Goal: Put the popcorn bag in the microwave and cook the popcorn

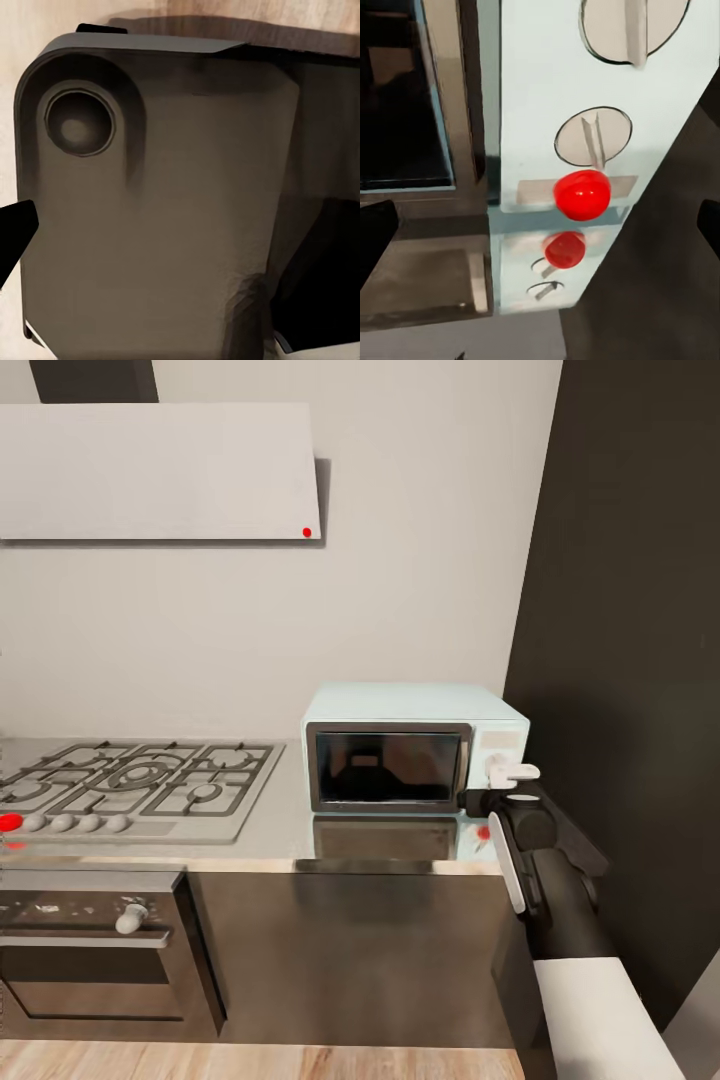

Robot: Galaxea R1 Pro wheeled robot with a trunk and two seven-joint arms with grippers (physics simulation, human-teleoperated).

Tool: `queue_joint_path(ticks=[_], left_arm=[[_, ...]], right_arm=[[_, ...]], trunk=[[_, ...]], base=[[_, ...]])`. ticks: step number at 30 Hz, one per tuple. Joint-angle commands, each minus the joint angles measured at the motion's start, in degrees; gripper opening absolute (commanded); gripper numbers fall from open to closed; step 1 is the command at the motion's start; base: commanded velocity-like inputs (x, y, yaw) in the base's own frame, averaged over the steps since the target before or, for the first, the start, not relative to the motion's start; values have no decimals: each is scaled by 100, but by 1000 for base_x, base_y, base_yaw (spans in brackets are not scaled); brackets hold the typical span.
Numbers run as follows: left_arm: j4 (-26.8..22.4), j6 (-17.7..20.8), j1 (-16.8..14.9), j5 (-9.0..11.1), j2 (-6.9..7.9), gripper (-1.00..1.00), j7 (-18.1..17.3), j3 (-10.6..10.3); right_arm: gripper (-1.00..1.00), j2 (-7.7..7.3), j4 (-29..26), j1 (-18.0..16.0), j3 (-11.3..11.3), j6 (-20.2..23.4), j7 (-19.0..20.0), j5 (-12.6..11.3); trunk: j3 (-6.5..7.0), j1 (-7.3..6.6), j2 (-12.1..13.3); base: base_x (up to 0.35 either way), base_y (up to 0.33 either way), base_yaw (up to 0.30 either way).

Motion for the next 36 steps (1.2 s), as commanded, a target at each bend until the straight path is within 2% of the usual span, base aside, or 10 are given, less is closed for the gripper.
queue_joint_path(ticks=[1,29,36], left_arm=[[-4,-7,0,58,-1,100,-1,2],[-4,-7,0,65,-7,100,-1,5],[-4,-7,0,65,-9,100,-1,4]], right_arm=[[100,3,-6,-5,12,35,9,55],[100,19,-18,-5,24,18,-9,33],[100,15,-18,-5,24,18,-9,53]], trunk=[[-6,0,-3],[-6,0,-3],[-6,0,-3]], base=[[0,133,0],[0,23,0],[0,156,0]])
